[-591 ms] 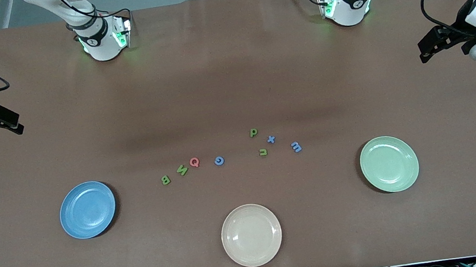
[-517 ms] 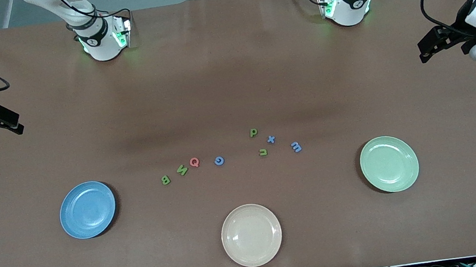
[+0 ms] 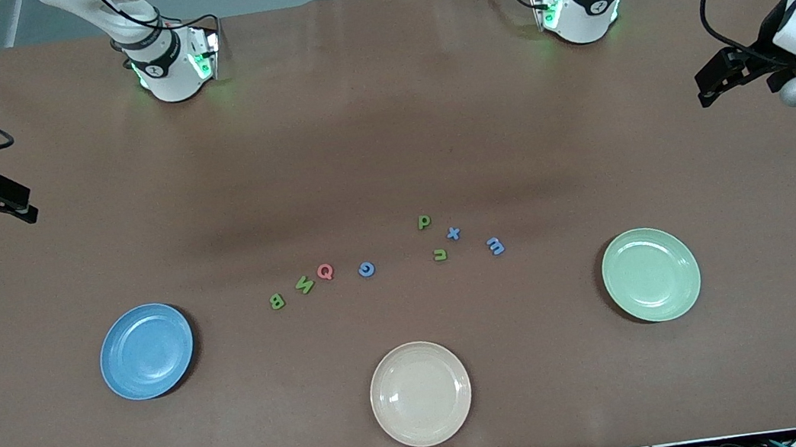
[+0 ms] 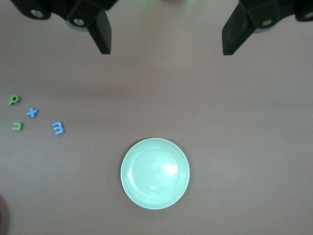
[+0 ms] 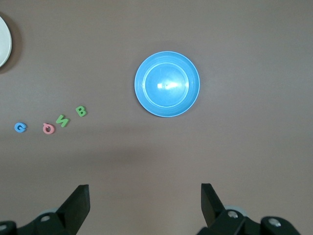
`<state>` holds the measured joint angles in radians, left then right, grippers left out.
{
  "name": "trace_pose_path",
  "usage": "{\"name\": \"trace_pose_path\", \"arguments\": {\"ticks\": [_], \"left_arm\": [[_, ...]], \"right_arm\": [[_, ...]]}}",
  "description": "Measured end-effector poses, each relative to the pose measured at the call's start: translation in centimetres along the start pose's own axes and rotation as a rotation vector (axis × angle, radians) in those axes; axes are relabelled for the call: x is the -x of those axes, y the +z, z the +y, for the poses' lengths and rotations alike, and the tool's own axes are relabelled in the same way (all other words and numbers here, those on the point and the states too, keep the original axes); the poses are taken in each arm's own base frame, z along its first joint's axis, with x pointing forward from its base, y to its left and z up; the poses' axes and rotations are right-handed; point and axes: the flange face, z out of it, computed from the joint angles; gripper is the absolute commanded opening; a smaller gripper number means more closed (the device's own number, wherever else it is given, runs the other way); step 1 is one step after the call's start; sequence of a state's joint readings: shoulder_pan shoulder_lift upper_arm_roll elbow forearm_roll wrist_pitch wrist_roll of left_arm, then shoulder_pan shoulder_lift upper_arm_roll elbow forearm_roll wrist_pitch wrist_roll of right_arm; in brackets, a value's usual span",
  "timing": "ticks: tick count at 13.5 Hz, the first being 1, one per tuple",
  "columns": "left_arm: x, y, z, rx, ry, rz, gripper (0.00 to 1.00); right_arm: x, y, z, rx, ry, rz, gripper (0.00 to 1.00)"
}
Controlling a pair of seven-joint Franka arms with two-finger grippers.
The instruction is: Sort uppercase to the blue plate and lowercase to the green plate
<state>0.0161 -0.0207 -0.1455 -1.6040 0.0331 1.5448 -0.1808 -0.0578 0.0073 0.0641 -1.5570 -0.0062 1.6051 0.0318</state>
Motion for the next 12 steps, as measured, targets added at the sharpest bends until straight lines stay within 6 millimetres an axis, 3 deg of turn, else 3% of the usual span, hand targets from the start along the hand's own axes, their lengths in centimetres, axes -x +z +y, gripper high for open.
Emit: {"name": "trace_pose_path", "arguments": {"ticks": [3,6,8,12], "left_arm": [[-3.0,4.1,2.4,0.011,0.035,-0.009,1.00],[-6.4,10.3,6.3,0.028,0.030,-0.013,1.00],[-7.5,14.2,10.0,0.032,-0.032,-0.030,0.99],[-7.0,21.1,19.0,0.037,-0.157,-0.048,0.96]], "right_arm": [[-0.8,2.4,-1.0,-0.003,-0.024,-0.044,1.00],[-3.3,8.8,-4.3,-0.008,-0.079,-0.133,1.00],[-4.8,12.9,-6.3,-0.009,-0.110,-0.176,1.00],[-6.7,19.3,-10.9,-0.014,-0.175,-0.196,1.00]]}}
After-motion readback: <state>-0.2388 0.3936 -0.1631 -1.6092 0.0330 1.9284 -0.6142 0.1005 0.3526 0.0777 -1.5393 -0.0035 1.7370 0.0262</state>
